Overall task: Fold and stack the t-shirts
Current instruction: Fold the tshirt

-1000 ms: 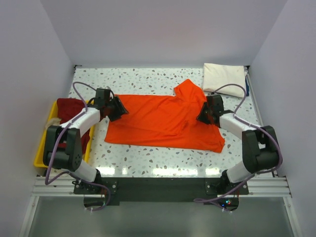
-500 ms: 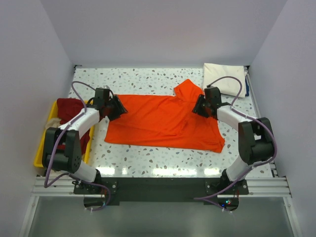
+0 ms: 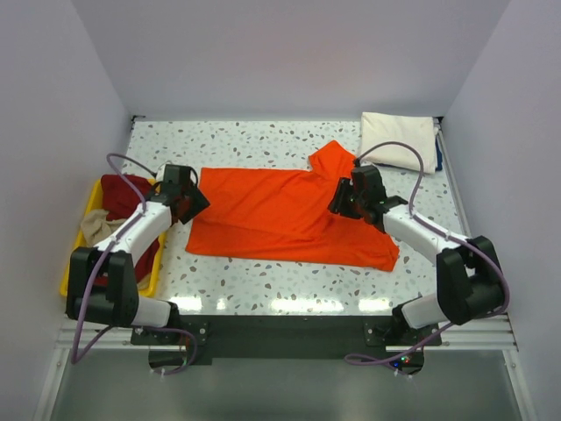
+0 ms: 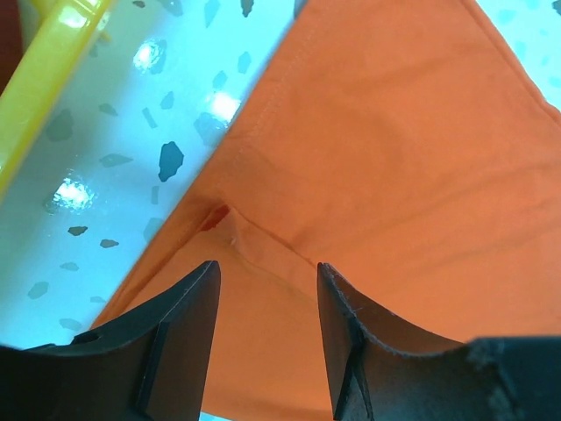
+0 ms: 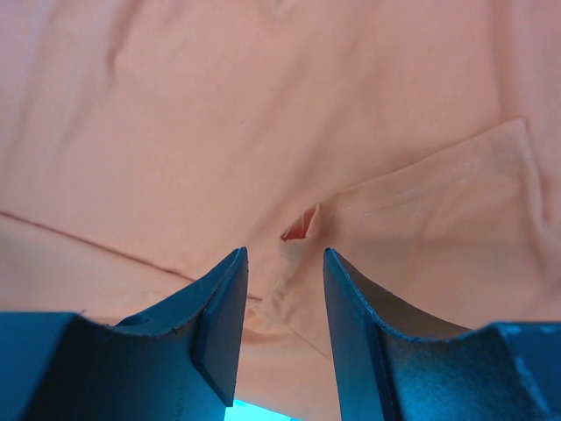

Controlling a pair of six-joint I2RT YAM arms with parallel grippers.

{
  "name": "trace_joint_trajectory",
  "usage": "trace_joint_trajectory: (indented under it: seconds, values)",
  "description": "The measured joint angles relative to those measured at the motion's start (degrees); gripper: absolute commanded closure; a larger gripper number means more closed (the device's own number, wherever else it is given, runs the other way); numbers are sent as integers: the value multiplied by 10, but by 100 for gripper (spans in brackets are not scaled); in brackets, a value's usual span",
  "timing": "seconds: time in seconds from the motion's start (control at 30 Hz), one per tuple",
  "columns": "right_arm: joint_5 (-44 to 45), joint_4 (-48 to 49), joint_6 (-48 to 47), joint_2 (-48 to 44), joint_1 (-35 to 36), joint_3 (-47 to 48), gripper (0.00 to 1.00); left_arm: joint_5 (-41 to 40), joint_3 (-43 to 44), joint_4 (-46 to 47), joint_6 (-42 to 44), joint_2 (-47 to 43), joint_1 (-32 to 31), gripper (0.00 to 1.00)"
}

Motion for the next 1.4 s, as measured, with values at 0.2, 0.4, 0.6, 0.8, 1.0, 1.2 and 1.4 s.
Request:
trace_joint_trajectory:
  seconds: [0.2,0.4,0.6,0.8,1.0,1.2,1.4]
  values:
    - [23,-2,1,27,36,0,56,-16,0,-6,-13,40,0,48]
    - [53,-12,0,61,55,4,56,-31,9,-22,-19,79,0,48]
    - [71,-18,-1,68,60,10,56,-46,25,-26,-29,95,0,51]
    - [73,-19,-2,68,61,15,56,-54,36,-26,-30,112,0,58]
    - [73,-20,-2,76,63,17,56,-56,36,-25,-29,118,0,72]
    - [73,-19,-2,77,63,17,56,-55,36,-25,-29,120,0,94]
    - [74,-19,-2,79,64,17,56,-54,36,-24,-29,119,0,100]
